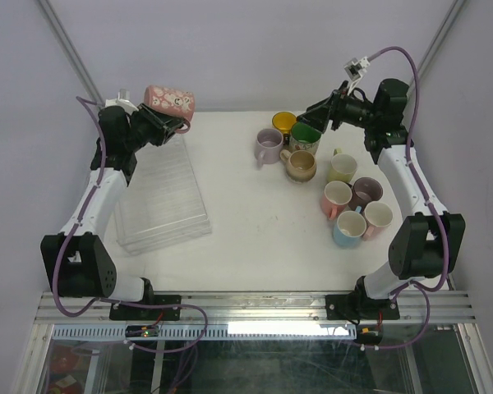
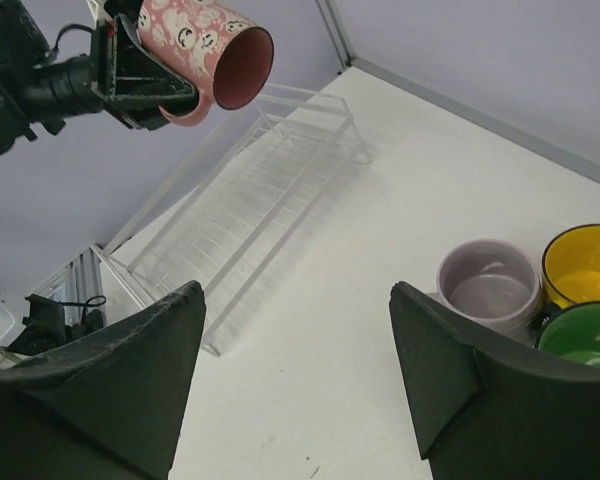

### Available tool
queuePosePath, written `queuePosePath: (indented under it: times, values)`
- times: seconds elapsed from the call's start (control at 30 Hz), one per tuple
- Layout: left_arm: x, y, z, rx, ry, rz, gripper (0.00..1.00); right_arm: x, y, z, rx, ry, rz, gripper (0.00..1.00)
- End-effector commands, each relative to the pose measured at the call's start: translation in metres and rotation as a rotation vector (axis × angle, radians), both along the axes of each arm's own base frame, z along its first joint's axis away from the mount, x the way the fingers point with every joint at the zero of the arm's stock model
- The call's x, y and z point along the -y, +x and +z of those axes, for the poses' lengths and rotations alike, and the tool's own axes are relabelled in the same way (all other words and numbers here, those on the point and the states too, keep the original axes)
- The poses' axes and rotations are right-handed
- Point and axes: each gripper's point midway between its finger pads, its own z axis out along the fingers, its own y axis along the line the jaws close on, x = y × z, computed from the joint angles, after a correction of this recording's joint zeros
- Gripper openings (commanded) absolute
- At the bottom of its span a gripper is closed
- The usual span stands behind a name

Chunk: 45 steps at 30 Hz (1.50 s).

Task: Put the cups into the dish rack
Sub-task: Place the cup on the dish rack.

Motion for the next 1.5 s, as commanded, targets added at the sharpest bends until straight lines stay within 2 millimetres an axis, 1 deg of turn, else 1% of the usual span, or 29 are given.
queuePosePath:
  times: [0.0,0.1,0.27,0.5,0.67,0.7,0.77,0.9,1.13,1.2,1.37,1.47]
  values:
    - [-0.019,-0.013,0.063,0.192,0.182,0.018,0.0,0.0,-0.015,0.013,0.083,-0.087,0.022,0.76]
    - [-0.035,-0.008,0.059,0.169,0.284,0.059,0.0,0.002,-0.015,0.003,0.06,-0.125,0.026,0.77]
    - [-0.058,-0.001,0.047,0.126,0.391,0.12,0.0,0.002,-0.015,-0.005,0.042,-0.138,0.032,0.77]
    - [-0.077,0.01,0.019,0.056,0.462,0.185,0.0,0.001,-0.013,-0.008,0.033,-0.141,0.03,0.76]
    - [-0.088,0.018,0.004,0.029,0.511,0.23,0.0,-0.001,-0.013,-0.012,0.026,-0.153,0.031,0.76]
    - [-0.09,0.024,-0.008,0.006,0.519,0.232,0.0,-0.001,-0.013,-0.013,0.023,-0.156,0.032,0.76]
    - [-0.094,0.03,-0.023,-0.019,0.536,0.24,0.0,-0.002,-0.013,-0.016,0.019,-0.163,0.034,0.76]
    - [-0.105,0.037,-0.044,-0.044,0.571,0.291,0.0,-0.003,-0.013,-0.018,0.012,-0.173,0.033,0.77]
    - [-0.111,0.046,-0.074,-0.072,0.591,0.325,0.0,-0.003,-0.012,-0.024,0.002,-0.188,0.032,0.77]
    - [-0.109,0.048,-0.082,-0.073,0.606,0.327,0.0,-0.004,-0.012,-0.026,-0.001,-0.191,0.032,0.77]
    - [-0.103,0.06,-0.097,-0.057,0.647,0.343,0.0,-0.005,-0.011,-0.029,-0.006,-0.197,0.033,0.77]
    - [-0.103,0.066,-0.101,-0.056,0.686,0.371,0.0,-0.005,-0.011,-0.029,-0.006,-0.2,0.031,0.76]
